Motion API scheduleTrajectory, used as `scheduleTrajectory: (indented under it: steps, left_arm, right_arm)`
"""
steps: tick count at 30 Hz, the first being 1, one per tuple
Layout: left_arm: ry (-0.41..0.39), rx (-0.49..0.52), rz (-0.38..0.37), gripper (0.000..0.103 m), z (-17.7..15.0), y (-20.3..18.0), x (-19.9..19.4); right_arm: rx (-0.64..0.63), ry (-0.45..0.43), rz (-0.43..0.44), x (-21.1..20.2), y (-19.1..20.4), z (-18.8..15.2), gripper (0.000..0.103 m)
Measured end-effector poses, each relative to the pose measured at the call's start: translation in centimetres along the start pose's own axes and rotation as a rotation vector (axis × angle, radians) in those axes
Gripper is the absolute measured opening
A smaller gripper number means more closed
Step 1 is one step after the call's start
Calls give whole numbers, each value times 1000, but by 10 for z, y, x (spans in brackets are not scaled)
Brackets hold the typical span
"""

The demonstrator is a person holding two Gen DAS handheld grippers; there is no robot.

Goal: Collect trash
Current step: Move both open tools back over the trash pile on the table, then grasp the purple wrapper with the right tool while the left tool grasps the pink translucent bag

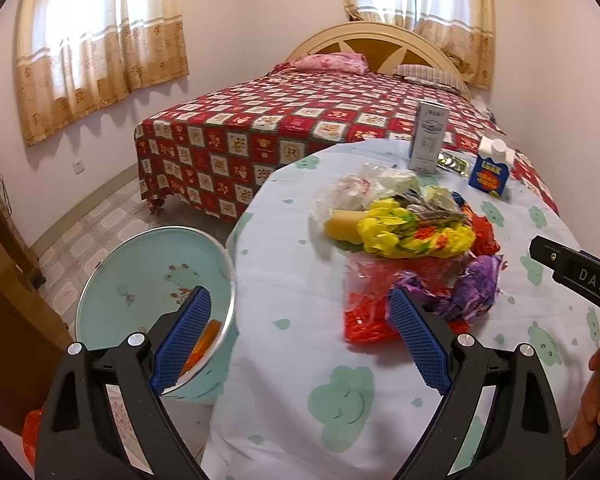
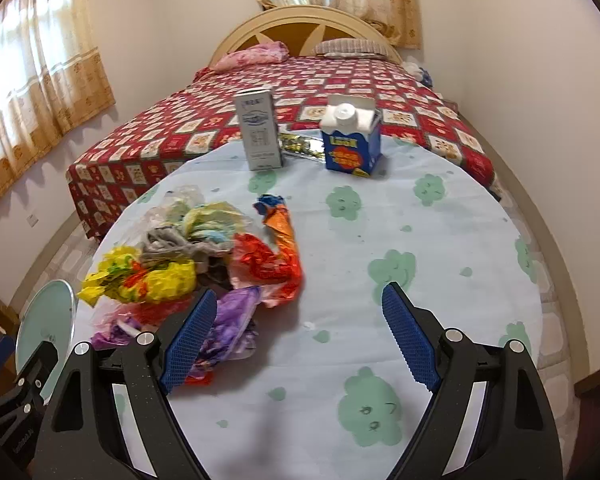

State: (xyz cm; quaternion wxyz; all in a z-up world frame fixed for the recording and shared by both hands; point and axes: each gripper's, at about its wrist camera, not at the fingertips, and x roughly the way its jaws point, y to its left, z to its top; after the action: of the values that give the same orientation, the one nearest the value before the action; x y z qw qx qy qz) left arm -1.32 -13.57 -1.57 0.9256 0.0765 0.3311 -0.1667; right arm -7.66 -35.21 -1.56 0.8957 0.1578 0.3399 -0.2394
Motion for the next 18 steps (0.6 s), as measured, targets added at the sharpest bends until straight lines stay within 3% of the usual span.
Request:
scheduleTrajectory:
  steps: [18]
  left_arm:
    - [57, 32, 5, 90, 0, -17, 20]
  right_arm:
    - [12, 35, -22, 17, -18, 2, 83]
